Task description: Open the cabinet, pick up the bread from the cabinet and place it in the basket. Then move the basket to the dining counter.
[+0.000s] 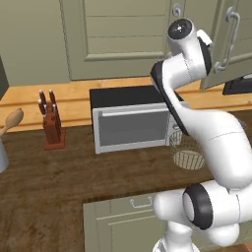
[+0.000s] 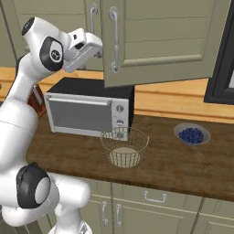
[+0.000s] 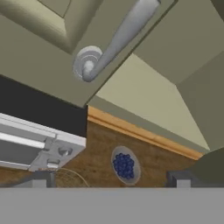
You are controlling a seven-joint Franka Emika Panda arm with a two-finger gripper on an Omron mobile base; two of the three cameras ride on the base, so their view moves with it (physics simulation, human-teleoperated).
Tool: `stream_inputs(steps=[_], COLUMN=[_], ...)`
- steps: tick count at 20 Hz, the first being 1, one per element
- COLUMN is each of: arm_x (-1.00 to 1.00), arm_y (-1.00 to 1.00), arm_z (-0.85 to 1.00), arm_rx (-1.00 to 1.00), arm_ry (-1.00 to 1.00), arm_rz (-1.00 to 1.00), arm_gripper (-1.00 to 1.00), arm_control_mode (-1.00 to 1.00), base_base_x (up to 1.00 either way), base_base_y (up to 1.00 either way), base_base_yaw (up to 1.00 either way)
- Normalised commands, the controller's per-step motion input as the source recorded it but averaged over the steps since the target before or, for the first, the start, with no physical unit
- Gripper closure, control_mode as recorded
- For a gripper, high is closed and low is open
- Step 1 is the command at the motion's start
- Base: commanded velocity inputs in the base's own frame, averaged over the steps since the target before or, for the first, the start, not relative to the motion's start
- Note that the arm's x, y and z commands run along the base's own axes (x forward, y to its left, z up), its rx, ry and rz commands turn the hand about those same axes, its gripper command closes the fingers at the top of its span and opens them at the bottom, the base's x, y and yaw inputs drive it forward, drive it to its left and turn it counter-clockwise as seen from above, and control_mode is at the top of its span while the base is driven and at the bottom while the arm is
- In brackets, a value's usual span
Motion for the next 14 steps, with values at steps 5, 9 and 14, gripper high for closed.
stream_inputs(steps=[5,9,14], arm_x=[-0.10,-0.28,0.40], arm_y=[-0.57,0.00,0.11], arm_z=[-0.01,-0.12,0.00], arm_rx=[-0.13,-0.25,-0.20], arm_ry=[-0.01,-0.02,0.03], arm_rz=[0.00,0.01,0.00], arm_gripper=[-1.00,-1.00,-1.00], arm_control_mode=[-1.00,-1.00,-1.00], base_base_x=[0.00,0.00,0.00], base_base_y=[0.00,0.00,0.00], base_base_yaw=[0.00,0.00,0.00])
